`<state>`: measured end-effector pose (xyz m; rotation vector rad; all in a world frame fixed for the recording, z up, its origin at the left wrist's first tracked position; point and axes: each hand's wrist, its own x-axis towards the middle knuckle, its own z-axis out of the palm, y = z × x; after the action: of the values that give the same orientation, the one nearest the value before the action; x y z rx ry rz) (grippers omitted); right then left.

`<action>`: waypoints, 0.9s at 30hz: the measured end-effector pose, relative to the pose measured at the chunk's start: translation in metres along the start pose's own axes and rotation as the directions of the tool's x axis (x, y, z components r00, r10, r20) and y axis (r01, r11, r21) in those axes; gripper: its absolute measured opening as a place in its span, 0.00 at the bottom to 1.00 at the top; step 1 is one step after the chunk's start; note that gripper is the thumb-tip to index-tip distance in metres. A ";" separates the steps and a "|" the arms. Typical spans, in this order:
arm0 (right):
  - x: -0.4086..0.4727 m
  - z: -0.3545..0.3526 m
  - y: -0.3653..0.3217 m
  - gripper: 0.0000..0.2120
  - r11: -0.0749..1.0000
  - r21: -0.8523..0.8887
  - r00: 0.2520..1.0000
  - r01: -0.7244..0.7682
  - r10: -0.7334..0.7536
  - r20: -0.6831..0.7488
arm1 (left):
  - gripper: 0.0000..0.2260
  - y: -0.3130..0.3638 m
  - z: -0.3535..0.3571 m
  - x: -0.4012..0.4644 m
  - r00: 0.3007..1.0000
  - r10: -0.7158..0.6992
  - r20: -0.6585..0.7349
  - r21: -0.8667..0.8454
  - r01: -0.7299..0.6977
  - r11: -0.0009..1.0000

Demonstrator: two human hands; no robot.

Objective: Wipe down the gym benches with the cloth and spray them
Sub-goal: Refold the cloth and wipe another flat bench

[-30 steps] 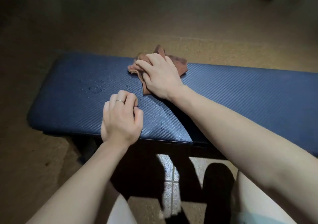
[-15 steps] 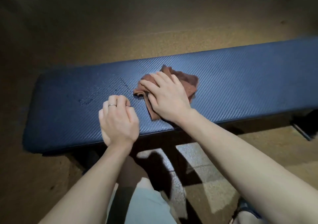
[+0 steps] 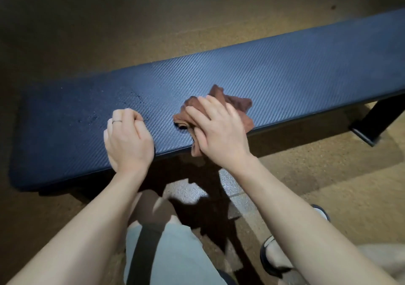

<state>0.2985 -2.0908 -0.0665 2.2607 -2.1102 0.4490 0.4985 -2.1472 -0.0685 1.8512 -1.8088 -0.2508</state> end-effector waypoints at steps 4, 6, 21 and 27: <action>-0.013 -0.024 0.089 0.20 0.980 0.015 0.976 -0.200 0.200 -0.086 | 0.08 -0.001 0.000 0.000 1.000 -0.014 -0.007 -0.005 0.014 1.000; -0.014 -0.024 0.101 0.20 0.953 0.011 0.945 -0.302 0.301 -0.127 | 0.08 0.002 0.001 0.000 1.000 -0.014 -0.017 0.001 0.014 1.000; -0.012 0.015 0.013 0.23 0.995 0.081 0.970 0.055 -0.034 -0.239 | 0.08 0.005 0.003 -0.001 0.999 -0.021 -0.034 0.063 0.023 0.998; -0.030 -0.009 0.121 0.22 0.978 0.025 0.951 -0.205 0.205 -0.231 | 0.08 0.006 0.004 -0.002 0.999 -0.019 -0.042 0.061 0.022 0.998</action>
<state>0.1772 -2.0700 -0.0865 1.8865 -2.2272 0.6837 0.4911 -2.1459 -0.0691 1.9041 -1.7886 -0.1641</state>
